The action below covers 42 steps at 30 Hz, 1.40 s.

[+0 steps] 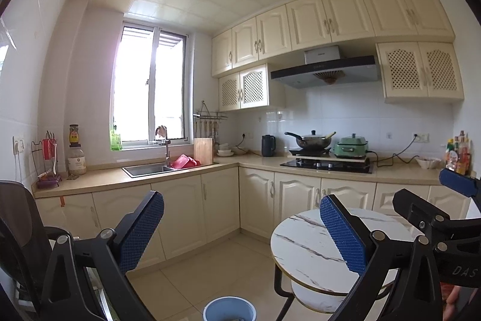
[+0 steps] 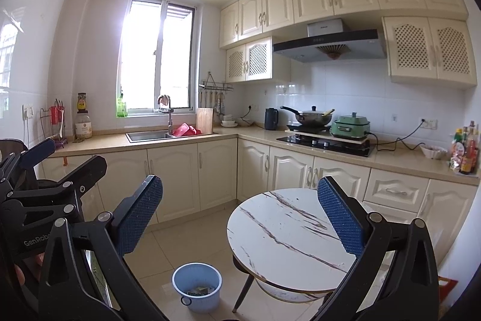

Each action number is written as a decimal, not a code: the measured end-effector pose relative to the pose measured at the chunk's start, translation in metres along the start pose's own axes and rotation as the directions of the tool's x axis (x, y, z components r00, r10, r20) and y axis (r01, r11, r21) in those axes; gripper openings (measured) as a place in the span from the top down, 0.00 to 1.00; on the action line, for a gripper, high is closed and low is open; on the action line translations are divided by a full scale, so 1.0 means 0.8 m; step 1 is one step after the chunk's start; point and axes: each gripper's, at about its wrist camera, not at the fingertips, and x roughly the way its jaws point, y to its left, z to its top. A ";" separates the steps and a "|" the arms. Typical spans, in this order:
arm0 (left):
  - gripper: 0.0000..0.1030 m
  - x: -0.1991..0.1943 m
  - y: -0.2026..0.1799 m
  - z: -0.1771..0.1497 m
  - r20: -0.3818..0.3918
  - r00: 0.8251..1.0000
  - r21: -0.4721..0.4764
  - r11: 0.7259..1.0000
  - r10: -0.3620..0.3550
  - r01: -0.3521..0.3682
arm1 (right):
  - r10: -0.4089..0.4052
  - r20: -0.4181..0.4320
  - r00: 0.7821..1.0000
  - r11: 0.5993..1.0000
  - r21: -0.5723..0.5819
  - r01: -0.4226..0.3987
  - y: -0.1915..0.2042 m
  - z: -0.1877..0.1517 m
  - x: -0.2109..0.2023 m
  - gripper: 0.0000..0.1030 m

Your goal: Collect trash

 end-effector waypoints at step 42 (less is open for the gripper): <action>0.01 0.036 0.026 0.018 -0.008 1.000 0.009 1.000 -0.015 0.015 | -0.009 -0.018 1.000 1.000 0.003 0.009 -0.003 -0.007 0.004 0.00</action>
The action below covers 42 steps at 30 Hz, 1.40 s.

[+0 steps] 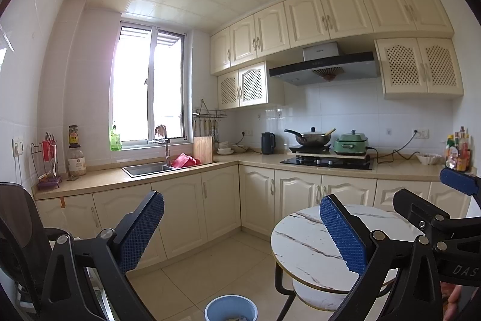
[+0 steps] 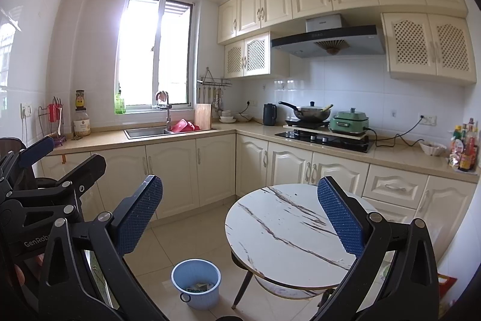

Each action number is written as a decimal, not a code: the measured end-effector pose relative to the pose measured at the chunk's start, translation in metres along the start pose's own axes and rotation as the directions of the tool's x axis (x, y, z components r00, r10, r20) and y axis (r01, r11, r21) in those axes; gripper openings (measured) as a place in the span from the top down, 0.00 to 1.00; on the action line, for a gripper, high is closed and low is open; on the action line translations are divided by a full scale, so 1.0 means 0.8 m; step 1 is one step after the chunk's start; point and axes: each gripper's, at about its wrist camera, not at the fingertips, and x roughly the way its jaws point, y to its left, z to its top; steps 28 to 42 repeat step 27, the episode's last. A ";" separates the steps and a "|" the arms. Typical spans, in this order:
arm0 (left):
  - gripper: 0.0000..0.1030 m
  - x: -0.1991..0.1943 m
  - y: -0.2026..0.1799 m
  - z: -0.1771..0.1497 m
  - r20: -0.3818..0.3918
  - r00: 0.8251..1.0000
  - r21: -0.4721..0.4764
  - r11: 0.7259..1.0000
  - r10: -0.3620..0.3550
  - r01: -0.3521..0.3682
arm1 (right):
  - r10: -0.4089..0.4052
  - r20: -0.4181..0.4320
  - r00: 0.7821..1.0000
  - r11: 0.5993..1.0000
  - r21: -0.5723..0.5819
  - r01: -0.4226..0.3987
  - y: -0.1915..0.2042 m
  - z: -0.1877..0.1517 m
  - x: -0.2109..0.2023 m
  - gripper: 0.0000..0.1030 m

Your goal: Collect trash

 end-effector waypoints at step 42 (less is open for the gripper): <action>0.01 0.018 0.025 0.005 -0.007 1.000 0.009 1.000 -0.010 0.011 | -0.003 -0.009 1.000 1.000 0.003 0.003 -0.001 -0.003 -0.001 0.00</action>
